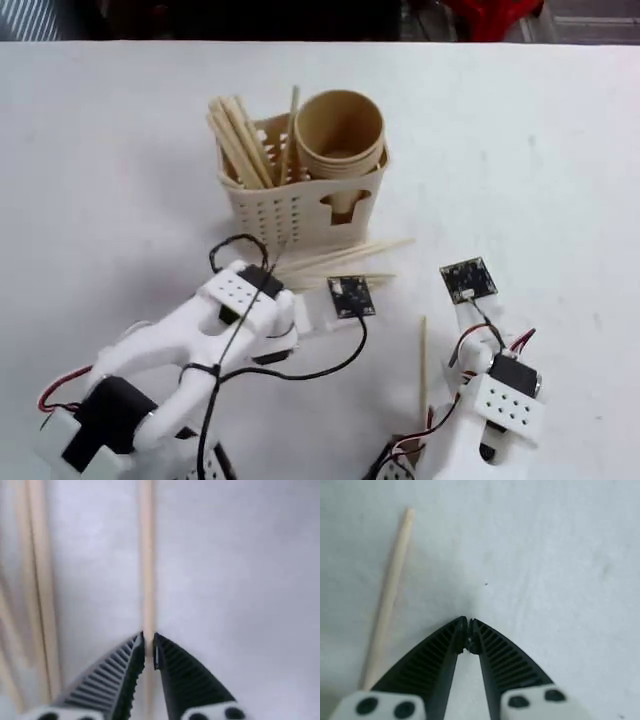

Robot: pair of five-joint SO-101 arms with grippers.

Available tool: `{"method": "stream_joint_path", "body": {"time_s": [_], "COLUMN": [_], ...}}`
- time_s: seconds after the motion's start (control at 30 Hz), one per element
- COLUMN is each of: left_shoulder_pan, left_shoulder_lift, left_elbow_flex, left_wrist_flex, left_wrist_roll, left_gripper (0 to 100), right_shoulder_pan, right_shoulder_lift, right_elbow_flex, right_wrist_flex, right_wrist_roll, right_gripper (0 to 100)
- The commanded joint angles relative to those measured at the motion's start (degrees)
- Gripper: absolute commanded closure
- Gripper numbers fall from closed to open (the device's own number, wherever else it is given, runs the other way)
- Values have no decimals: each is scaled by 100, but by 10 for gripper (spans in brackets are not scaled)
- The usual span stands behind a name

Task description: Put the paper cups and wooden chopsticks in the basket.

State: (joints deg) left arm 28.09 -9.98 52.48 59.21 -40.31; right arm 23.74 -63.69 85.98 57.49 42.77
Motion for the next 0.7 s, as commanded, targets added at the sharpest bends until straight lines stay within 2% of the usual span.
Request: {"method": "stream_joint_path", "body": {"time_s": [0.0,0.2,0.53,0.67], "left_shoulder_pan": [-40,31,277,286], "left_shoulder_lift": [4,13,13,-75], "left_elbow_flex": [-211,-149,-114,-237], "left_wrist_flex": [-79,-35,-35,97], "left_wrist_roll": [79,132,246,316], "left_gripper": [976,865,977,980], "right_shoulder_pan": [-57,-57,-57,-57], "right_shoulder_lift": [-66,-66,-66,-66], "right_elbow_flex": [-35,-35,-35,-35], "right_wrist_flex": [-57,-57,-57,-57], "right_wrist_roll": [44,44,44,44], "right_gripper": [981,981,981,981]}}
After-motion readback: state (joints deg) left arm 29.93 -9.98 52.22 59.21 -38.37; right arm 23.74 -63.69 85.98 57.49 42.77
